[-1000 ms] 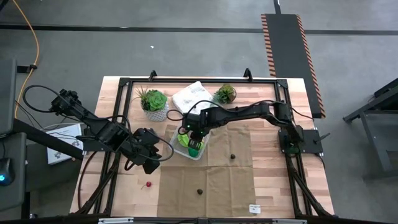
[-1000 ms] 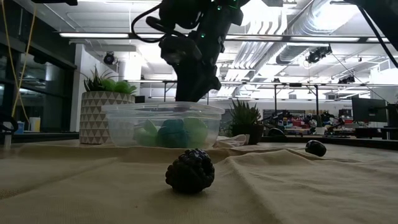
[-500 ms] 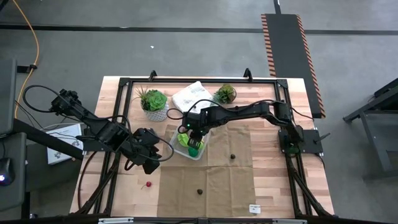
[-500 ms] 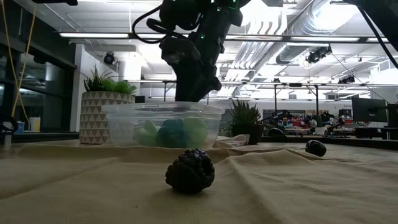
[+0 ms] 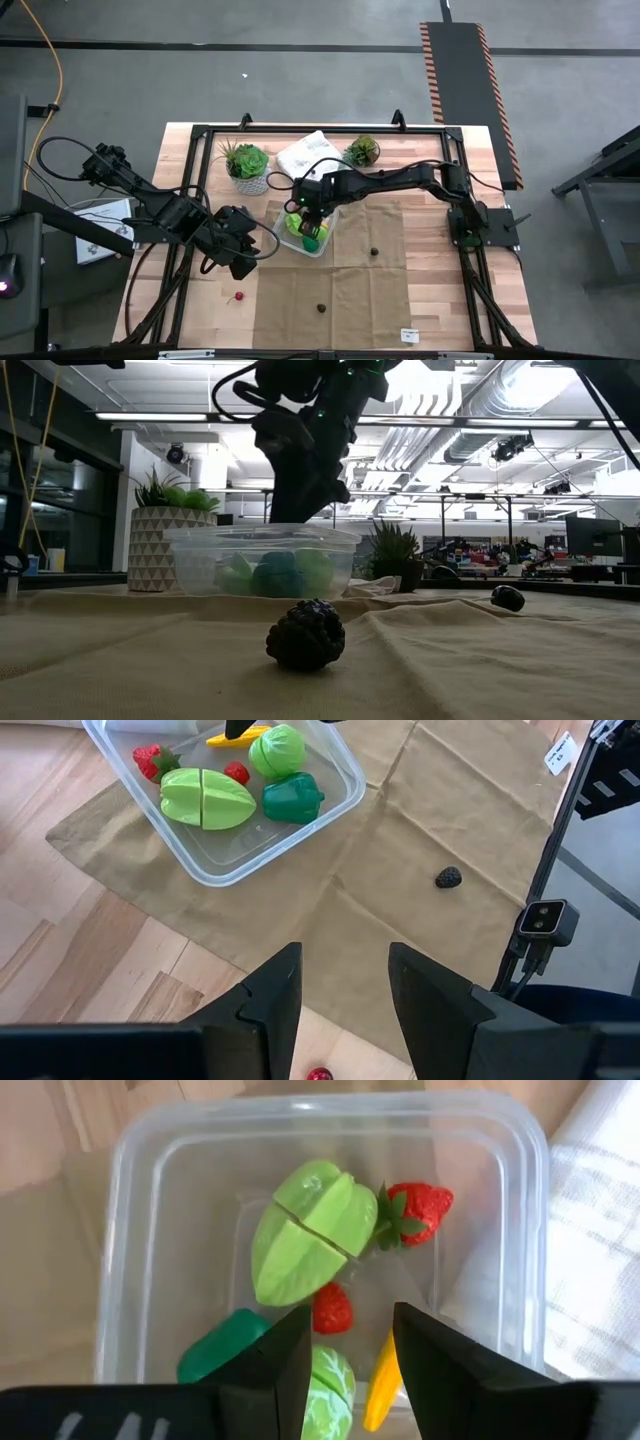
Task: Pick and placing Produce into tupperware
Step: Put the black cherry into transparent bin
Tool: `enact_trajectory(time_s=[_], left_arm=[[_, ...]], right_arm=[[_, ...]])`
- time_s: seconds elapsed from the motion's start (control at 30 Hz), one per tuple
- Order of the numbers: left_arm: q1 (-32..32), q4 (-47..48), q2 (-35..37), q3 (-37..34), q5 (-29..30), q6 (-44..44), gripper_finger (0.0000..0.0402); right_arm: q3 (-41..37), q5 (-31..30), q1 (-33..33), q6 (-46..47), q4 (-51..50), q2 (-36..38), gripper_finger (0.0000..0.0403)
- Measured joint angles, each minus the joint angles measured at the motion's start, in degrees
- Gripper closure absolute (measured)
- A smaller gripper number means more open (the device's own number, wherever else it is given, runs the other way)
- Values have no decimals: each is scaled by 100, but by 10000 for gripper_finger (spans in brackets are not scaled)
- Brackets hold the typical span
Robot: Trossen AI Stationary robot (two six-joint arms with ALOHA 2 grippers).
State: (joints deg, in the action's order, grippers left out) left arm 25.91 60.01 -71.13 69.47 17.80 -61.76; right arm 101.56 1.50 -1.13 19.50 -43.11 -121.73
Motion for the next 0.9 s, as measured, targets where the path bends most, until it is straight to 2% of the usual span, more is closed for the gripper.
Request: enact_trajectory(time_s=[0.4,0.9], left_arm=[[-1,7,0,0,2,-2,261],[0,2,0,0,-31,343,261]], right_arm=[[-2,41,2,58,-152,385,270],[-2,-863,177,212,-735,1866,270]])
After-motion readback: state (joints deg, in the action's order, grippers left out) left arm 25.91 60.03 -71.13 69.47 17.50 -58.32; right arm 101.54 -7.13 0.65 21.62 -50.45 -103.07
